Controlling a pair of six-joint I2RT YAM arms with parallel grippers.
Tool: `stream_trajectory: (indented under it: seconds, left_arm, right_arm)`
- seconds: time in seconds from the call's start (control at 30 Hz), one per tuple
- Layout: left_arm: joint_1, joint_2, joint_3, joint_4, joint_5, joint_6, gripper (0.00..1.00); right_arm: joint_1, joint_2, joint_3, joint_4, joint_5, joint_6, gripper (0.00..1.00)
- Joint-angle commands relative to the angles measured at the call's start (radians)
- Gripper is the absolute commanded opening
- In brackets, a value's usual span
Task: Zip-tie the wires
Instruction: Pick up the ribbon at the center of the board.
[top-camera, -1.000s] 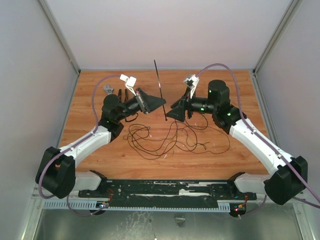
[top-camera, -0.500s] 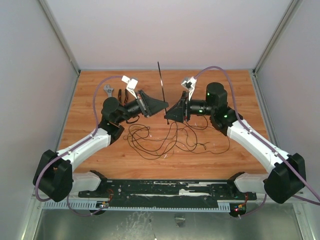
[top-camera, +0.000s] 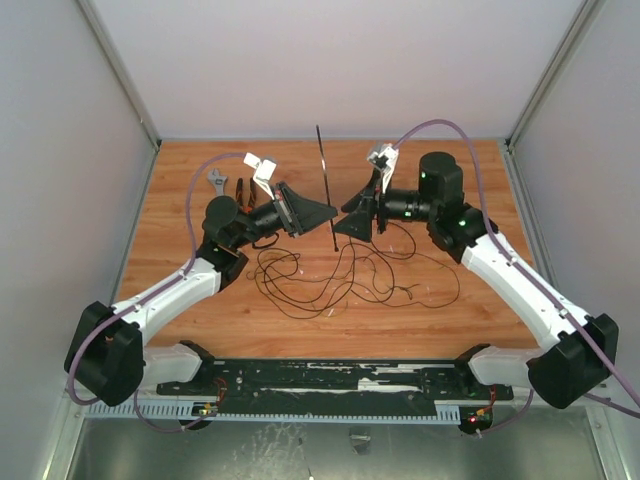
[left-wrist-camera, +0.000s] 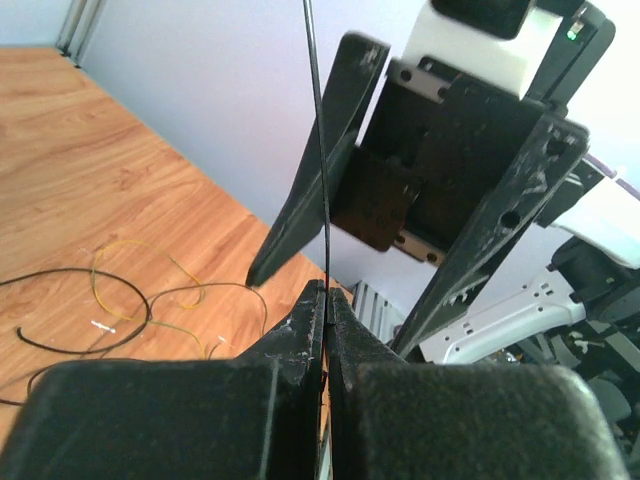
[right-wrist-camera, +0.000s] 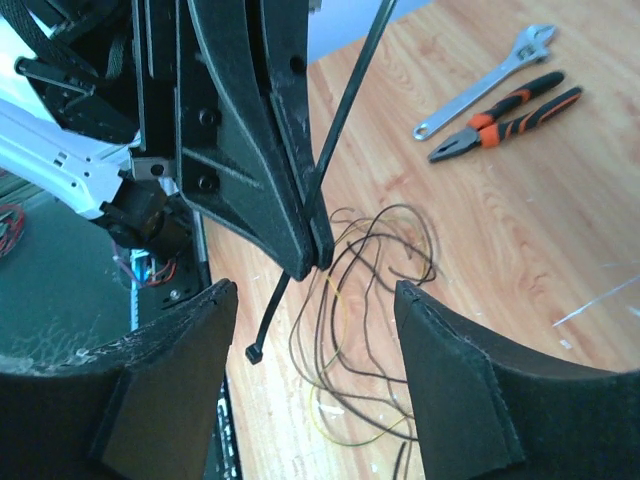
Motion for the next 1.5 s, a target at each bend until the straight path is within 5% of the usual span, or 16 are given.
stream_trajectory:
  seconds: [0.0,0.2,0.53,0.6,0.77,0.83,0.93,1.07,1.3,1.47]
  left_arm:
    - [-0.008,-0.028,-0.007,0.011,0.02,0.016,0.0]
    - [-0.008,-0.04,-0.018,0.017,0.047,0.019,0.0]
    - [-0.009,-0.038,-0.023,0.02,0.051,0.029,0.0]
    - [-0.008,-0.029,-0.023,0.024,0.05,0.03,0.0]
    - [-0.009,-0.01,-0.03,0.043,0.046,0.02,0.0]
    - [-0.007,-0.003,-0.036,0.043,0.037,0.019,0.13]
    - [-0.006,0.001,-0.045,0.018,0.016,0.024,0.65]
    - [0.014,-0.061,-0.029,-0.119,-0.042,0.062,0.96]
    - [0.106,-0.214,-0.001,-0.314,-0.044,-0.098,0.98]
    - [0.195,-0.234,0.012,-0.407,0.028,-0.387,0.98]
  right_arm:
    - [-0.026,-0.014,0.091,-0.066,0.014,-0.074,0.66]
    - [-0.028,0.061,0.174,0.055,-0.029,0.019,0.67]
    - [-0.018,0.157,0.202,0.174,-0.138,0.14,0.47]
    - [-0.013,0.161,0.198,0.188,-0.151,0.151,0.4]
    - [-0.011,0.138,0.188,0.192,-0.116,0.142,0.0]
    - [-0.012,0.123,0.188,0.192,-0.072,0.136,0.0]
    - [-0.018,0.123,0.208,0.174,-0.047,0.09,0.0]
    - [-0.025,0.14,0.255,0.143,-0.008,-0.051,0.0]
    - [-0.026,0.095,0.141,0.429,0.085,-0.26,0.0]
    - [-0.015,0.02,-0.068,0.772,0.063,-0.395,0.0]
